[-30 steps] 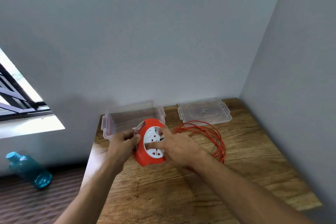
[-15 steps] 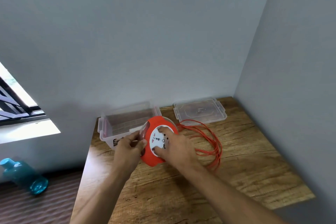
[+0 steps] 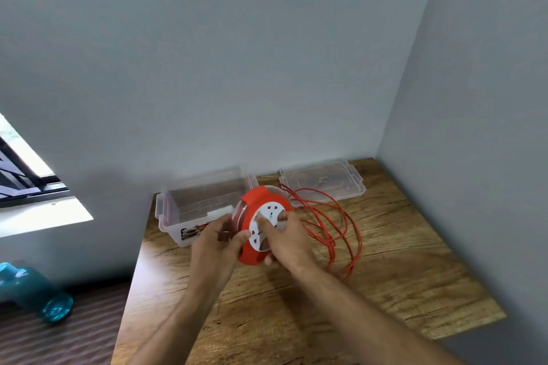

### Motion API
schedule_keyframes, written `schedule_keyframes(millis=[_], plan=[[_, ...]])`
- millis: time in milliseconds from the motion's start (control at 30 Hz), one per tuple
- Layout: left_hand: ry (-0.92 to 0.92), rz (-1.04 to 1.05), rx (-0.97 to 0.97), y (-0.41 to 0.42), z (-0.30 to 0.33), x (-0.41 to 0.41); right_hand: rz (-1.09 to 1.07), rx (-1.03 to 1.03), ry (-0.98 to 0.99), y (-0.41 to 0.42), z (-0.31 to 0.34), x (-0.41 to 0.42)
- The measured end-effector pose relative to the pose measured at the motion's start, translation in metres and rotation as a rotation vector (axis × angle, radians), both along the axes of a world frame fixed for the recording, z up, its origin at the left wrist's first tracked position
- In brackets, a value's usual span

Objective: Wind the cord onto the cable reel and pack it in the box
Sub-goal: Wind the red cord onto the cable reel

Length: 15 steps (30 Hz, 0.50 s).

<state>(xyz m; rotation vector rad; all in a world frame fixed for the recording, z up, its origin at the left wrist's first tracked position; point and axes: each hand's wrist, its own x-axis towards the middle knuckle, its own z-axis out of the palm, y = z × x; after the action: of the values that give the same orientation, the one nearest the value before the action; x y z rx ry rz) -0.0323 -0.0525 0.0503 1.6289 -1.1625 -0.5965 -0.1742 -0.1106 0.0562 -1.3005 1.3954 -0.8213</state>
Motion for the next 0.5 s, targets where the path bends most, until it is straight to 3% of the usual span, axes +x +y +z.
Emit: schedule_keyframes(millis=[133,200,267,333,500], plan=[[0.144,0.098,0.037,-0.01,-0.001,0.021,-0.089,-0.508,0.42,-0.019,-0.013,-0.035],[0.18,0.11,0.042,-0.01,-0.003,0.028,-0.06,-0.452,0.399,-0.034,-0.022,-0.052],[0.196,0.108,0.051,-0.011,-0.004,0.03,0.177,-0.255,0.304,-0.046,-0.028,-0.06],[0.212,0.105,0.063,-0.013,-0.003,0.032,0.361,-0.202,0.296,-0.054,-0.033,-0.064],[0.231,0.057,0.074,-0.01,-0.001,0.03,0.266,-0.247,0.373,-0.065,-0.047,-0.068]])
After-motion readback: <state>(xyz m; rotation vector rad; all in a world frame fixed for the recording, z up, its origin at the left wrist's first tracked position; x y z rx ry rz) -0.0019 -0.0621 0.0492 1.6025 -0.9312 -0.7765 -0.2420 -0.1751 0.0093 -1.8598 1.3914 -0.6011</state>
